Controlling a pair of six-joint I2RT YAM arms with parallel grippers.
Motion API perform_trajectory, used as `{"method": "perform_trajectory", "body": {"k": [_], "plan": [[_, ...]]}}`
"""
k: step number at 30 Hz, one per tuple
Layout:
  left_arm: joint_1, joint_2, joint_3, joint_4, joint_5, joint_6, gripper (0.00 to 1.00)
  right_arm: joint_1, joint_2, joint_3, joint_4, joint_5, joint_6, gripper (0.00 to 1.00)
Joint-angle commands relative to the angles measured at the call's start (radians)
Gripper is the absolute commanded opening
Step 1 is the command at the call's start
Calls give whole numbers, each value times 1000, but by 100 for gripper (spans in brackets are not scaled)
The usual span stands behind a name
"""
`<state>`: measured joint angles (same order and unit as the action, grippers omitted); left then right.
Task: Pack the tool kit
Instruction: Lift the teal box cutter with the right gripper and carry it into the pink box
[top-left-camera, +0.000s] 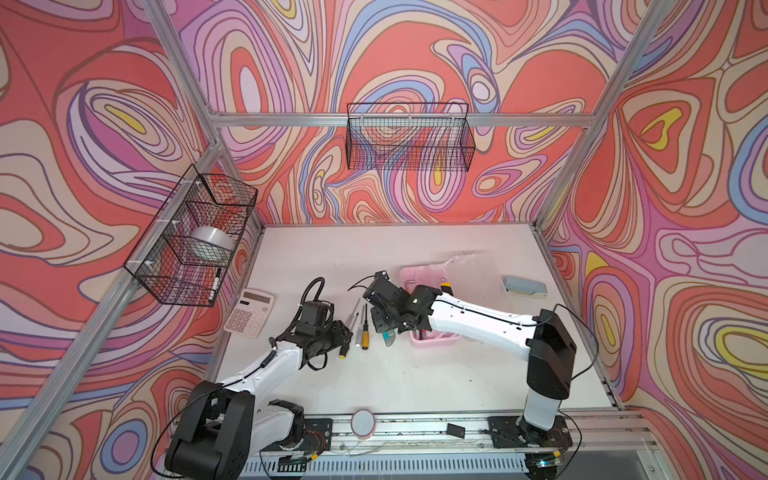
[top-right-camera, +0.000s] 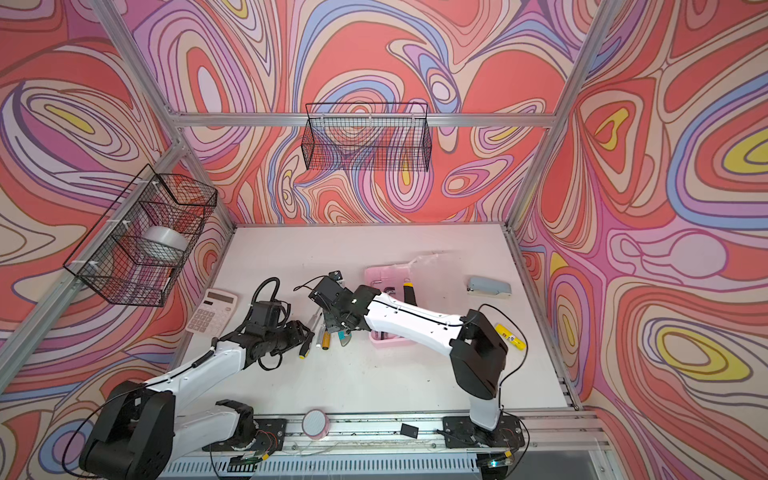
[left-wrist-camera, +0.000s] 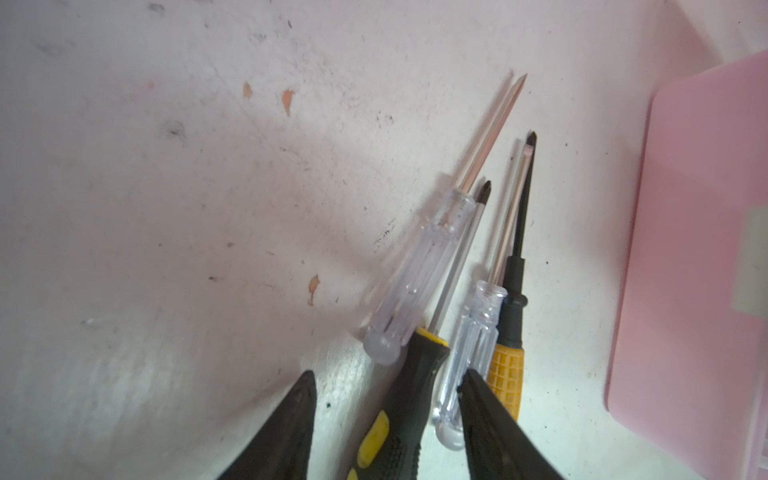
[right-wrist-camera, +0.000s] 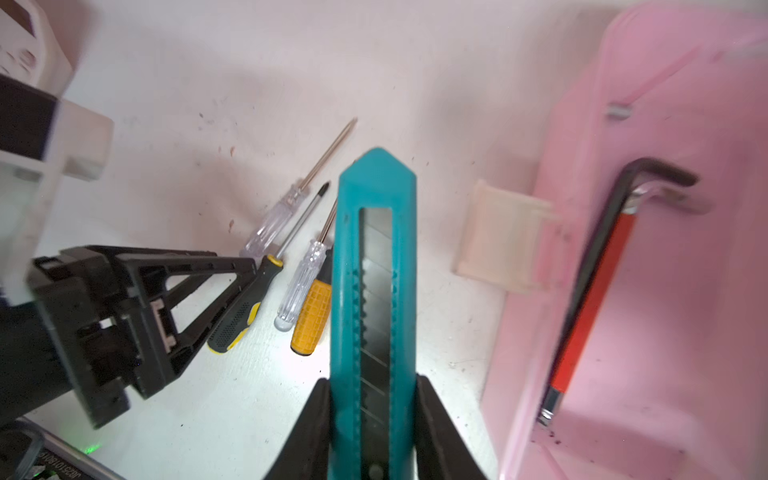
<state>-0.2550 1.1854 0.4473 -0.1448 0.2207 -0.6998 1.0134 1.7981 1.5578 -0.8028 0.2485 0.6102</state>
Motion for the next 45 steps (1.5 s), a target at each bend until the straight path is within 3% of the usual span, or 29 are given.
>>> {"method": "perform_trajectory", "body": {"k": [1, 7, 12, 17, 27, 30, 33, 37, 41, 45], "plan": [[6, 2, 24, 5, 3, 3, 56, -42, -89, -23, -95, 105, -24, 16], [6, 4, 28, 8, 7, 2, 56, -208, -222, -130, -129, 145, -77, 16], [5, -5, 30, 6, 1, 2, 56, -335, -226, -187, -113, 148, -150, 15], [7, -7, 26, -2, -1, 6, 56, -364, -168, -203, -90, 174, -186, 16], [6, -28, 24, -22, -23, 15, 56, -371, -84, -176, -154, 338, -158, 19], [6, -24, 24, -17, -20, 11, 56, -371, -84, -177, -155, 353, -157, 30], [5, -17, 27, -16, -15, 13, 56, -372, -82, -156, -183, 370, -149, 48], [6, -20, 28, -18, -15, 17, 56, -371, -119, -138, -171, 339, -157, 59], [6, -25, 42, -40, -22, 26, 56, -371, -171, -105, -171, 289, -159, 57], [4, -38, 55, -83, -54, 44, 54, -359, -246, -136, -87, 125, -160, 53]]}}
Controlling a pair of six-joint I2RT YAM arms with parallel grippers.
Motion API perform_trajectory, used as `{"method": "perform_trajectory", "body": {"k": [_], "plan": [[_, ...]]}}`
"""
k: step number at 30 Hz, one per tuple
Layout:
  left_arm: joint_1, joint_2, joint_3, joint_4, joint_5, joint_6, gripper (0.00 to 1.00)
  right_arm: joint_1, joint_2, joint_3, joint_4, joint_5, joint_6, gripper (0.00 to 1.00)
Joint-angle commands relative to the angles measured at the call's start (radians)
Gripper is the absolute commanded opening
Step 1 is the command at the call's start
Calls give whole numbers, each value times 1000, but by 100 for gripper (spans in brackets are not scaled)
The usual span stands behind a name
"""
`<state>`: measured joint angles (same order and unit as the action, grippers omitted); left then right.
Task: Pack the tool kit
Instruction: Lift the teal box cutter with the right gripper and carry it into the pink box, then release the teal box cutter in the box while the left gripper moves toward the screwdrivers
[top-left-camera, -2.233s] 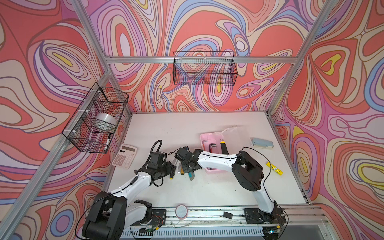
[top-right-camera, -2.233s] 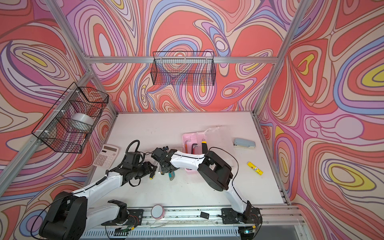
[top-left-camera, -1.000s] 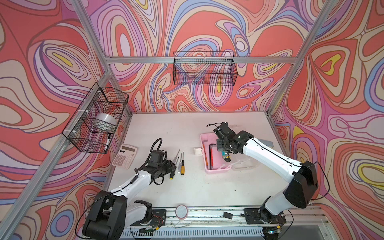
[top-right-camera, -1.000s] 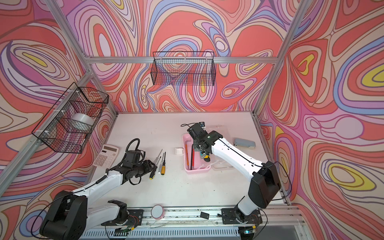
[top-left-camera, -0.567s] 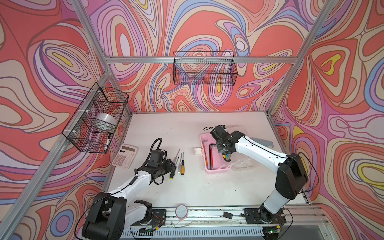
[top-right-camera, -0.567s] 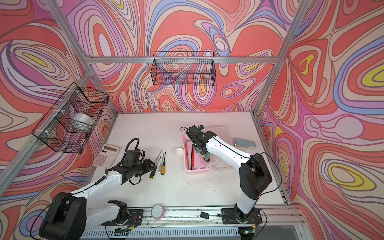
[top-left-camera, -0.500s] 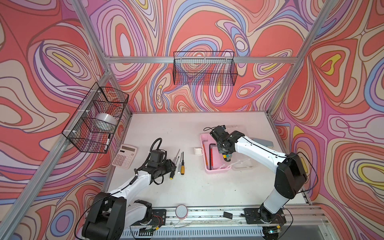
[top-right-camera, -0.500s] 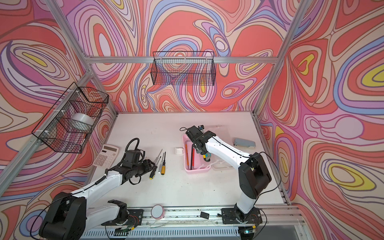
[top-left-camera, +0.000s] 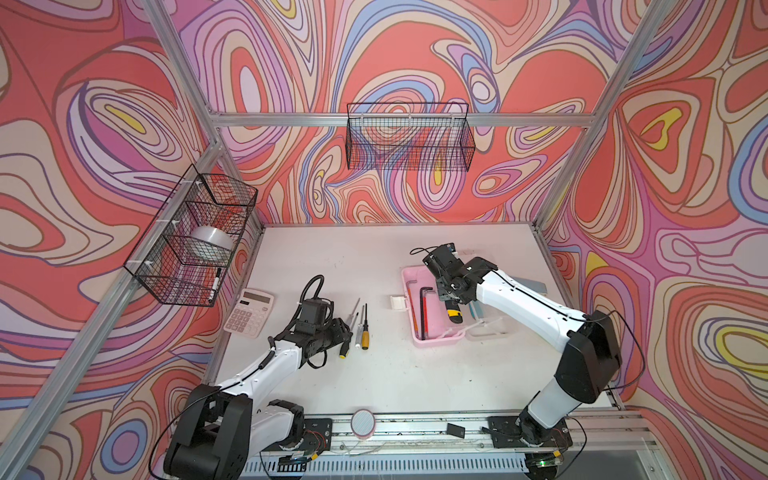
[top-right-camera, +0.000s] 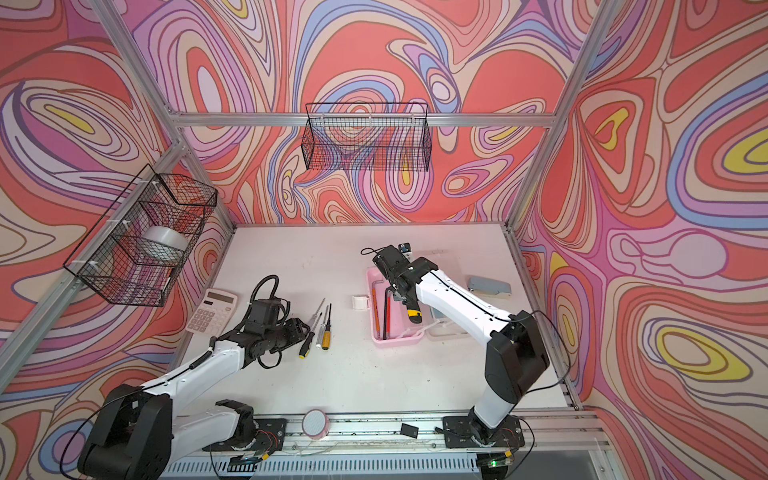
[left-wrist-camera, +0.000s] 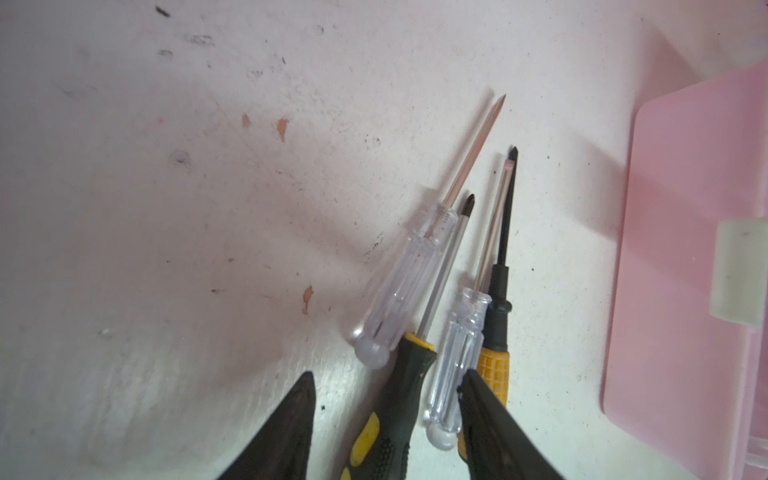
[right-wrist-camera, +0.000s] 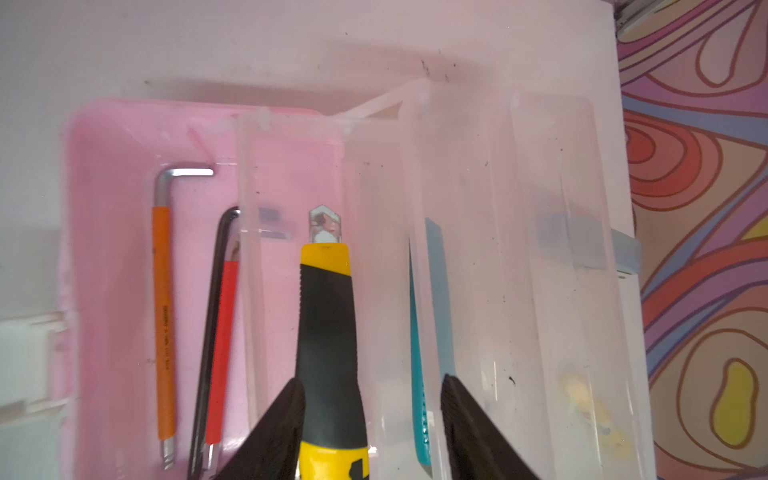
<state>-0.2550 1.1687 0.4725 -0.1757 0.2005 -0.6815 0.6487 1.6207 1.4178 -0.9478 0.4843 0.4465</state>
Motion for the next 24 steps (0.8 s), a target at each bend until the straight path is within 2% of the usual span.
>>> {"method": "perform_trajectory", "body": {"k": [1, 4, 9, 12, 15, 18, 24], "plan": [[4, -26, 33, -66, -44, 30, 53, 16, -83, -13, 83, -146, 13, 52], [2, -48, 32, -113, -74, 40, 50, 66, -99, -54, 147, -210, 53, 52], [-26, -88, 32, -159, -114, 51, 41, 172, -63, -66, 176, -205, 112, 52], [-76, -88, 34, -189, -164, 55, 38, 187, -47, -80, 200, -222, 124, 51], [-104, -71, 69, -189, -169, 54, 34, 187, -41, -92, 214, -222, 129, 51], [-126, -53, 67, -174, -171, 49, 34, 187, -40, -104, 229, -222, 130, 51], [-171, 3, 96, -182, -197, 57, 40, 187, -41, -119, 227, -205, 129, 51]]}}
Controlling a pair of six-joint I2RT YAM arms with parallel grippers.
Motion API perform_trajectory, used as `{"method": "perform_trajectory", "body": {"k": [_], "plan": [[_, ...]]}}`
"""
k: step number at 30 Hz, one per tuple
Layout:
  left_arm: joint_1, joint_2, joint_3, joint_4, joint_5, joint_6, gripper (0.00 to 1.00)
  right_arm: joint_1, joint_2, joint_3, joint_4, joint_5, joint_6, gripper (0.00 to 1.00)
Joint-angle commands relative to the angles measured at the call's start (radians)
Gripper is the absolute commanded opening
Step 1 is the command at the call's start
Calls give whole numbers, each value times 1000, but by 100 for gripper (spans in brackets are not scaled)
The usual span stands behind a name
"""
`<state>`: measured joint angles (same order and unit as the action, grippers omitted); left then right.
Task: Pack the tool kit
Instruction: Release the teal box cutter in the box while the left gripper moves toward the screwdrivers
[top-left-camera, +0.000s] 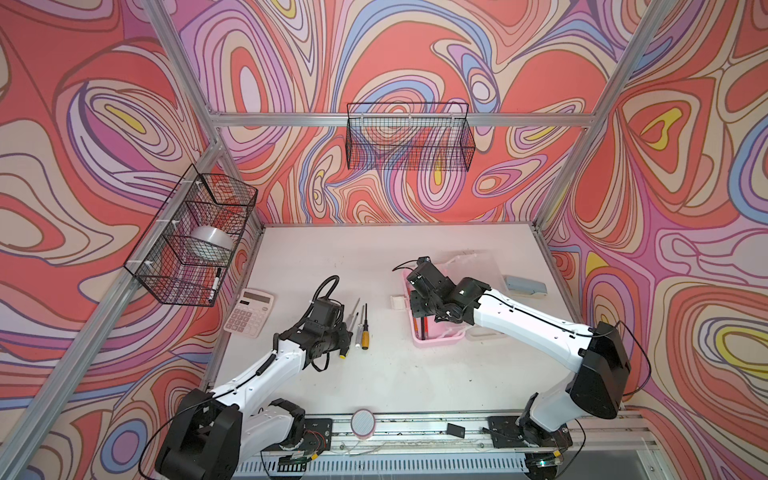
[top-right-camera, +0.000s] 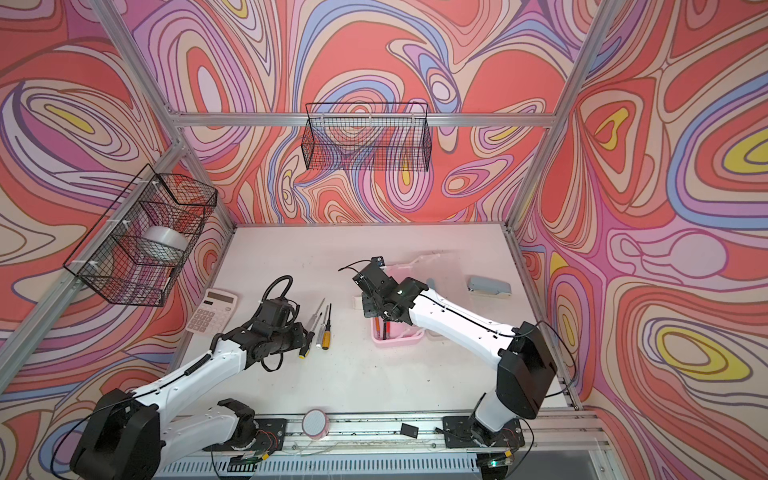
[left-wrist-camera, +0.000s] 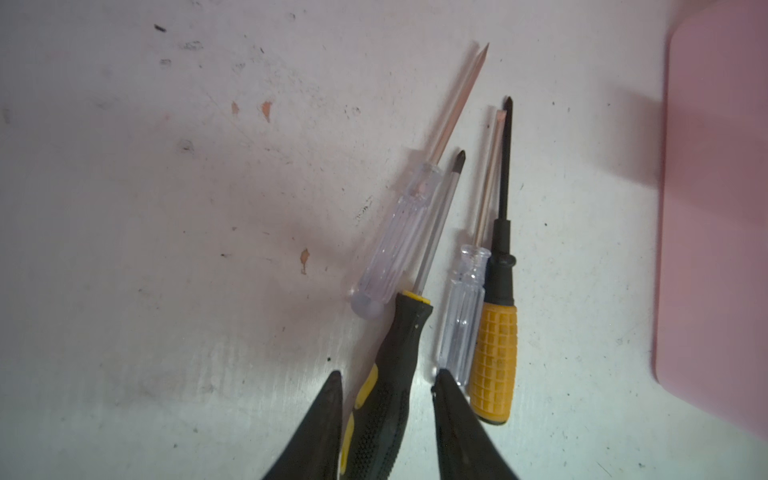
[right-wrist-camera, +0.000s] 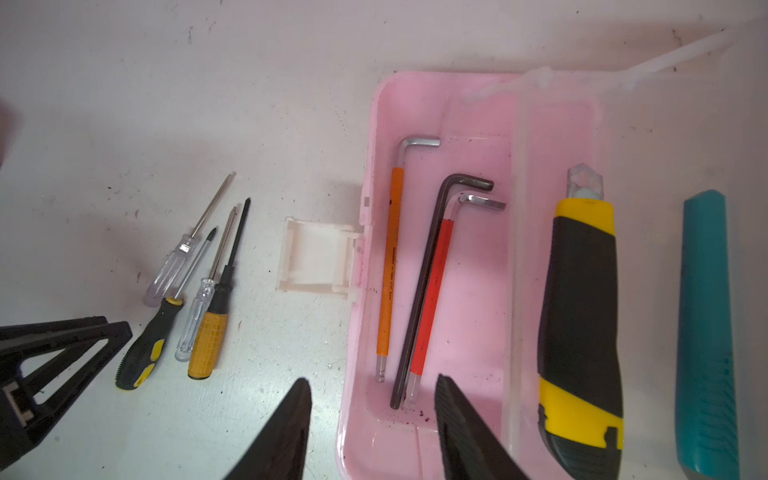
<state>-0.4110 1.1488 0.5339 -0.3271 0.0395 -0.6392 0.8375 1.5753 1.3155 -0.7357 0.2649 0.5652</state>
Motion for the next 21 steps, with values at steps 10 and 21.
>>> {"method": "perform_trajectory", "body": {"k": [10, 21], "plan": [[-60, 102, 67, -76, -82, 10, 40, -3, -21, -44, 20, 63, 9, 51], [-87, 151, 76, -85, -84, 2, 38, -5, -18, -66, 39, 85, -4, 51]]}}
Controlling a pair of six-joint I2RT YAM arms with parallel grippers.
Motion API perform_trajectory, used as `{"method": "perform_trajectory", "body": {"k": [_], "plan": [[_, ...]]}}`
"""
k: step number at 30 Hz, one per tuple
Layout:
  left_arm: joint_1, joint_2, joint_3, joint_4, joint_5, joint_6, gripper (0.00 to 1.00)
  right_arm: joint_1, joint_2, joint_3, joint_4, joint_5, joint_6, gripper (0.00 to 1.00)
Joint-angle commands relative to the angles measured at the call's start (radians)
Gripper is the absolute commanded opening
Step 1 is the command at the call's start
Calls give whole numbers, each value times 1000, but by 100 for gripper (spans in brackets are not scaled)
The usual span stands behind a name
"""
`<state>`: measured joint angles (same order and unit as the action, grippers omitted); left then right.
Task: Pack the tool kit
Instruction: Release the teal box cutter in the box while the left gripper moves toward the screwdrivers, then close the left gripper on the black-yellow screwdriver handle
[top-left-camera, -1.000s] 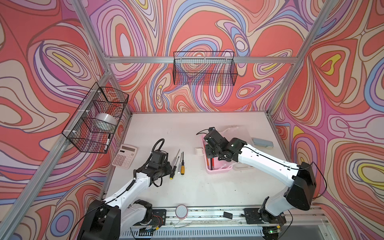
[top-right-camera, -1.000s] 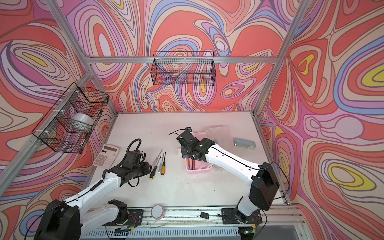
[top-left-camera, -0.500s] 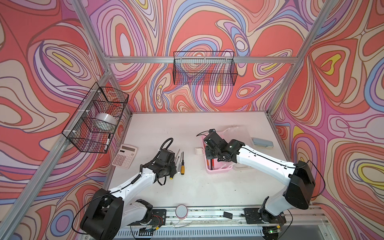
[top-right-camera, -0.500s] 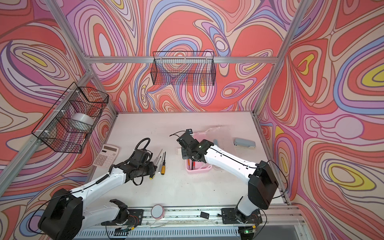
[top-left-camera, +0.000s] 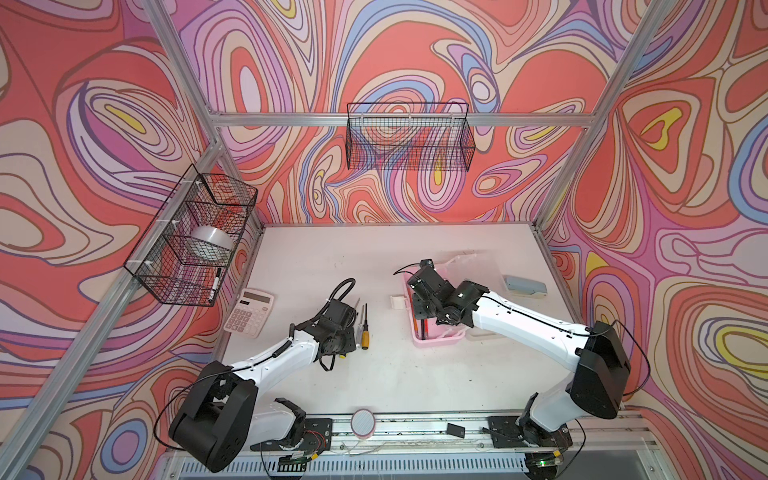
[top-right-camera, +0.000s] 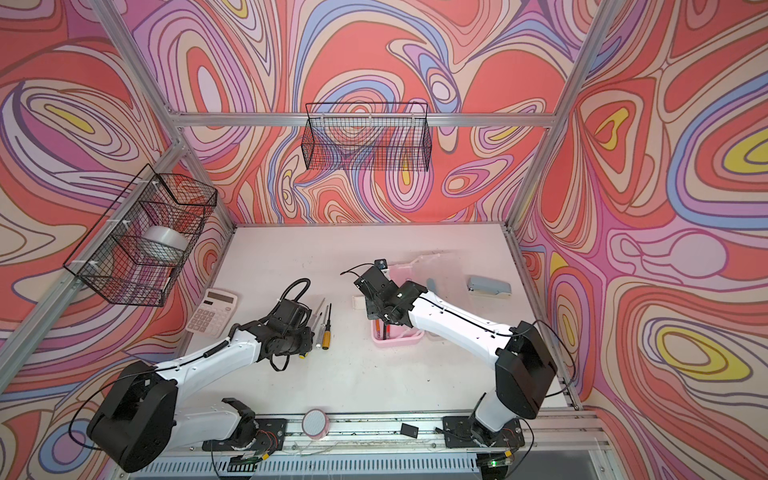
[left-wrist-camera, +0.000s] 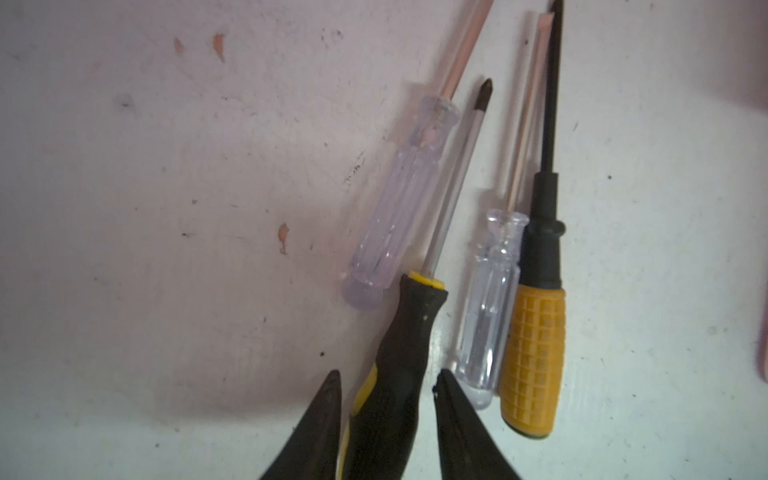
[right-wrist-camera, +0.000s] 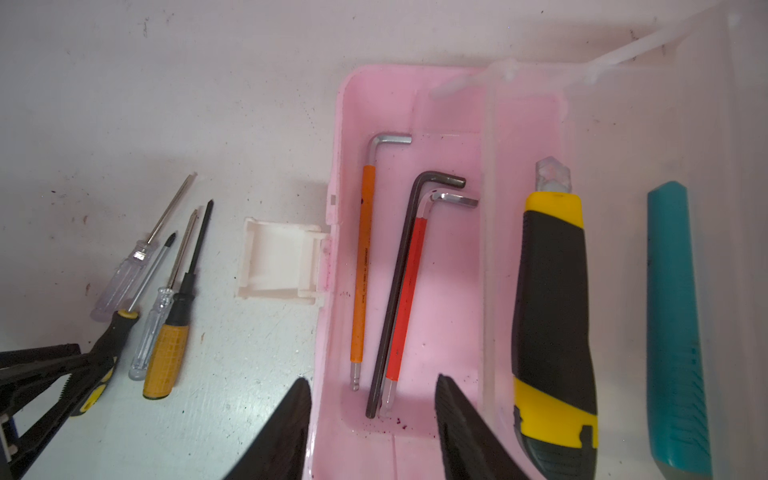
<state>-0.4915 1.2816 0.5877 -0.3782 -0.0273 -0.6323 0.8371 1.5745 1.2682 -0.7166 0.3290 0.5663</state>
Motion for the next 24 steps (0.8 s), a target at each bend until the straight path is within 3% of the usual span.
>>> {"method": "perform_trajectory", "body": {"k": [1, 16, 24], "plan": [[-8, 24, 21, -30, -16, -4, 37, -6, -18, -23, 23, 19, -6, 51], [-12, 79, 31, -13, -3, 6, 29, -23, -42, -86, 45, 20, 12, 51], [-17, 59, 37, -24, -4, 10, 18, -26, -41, -86, 52, 24, 6, 51]]}}
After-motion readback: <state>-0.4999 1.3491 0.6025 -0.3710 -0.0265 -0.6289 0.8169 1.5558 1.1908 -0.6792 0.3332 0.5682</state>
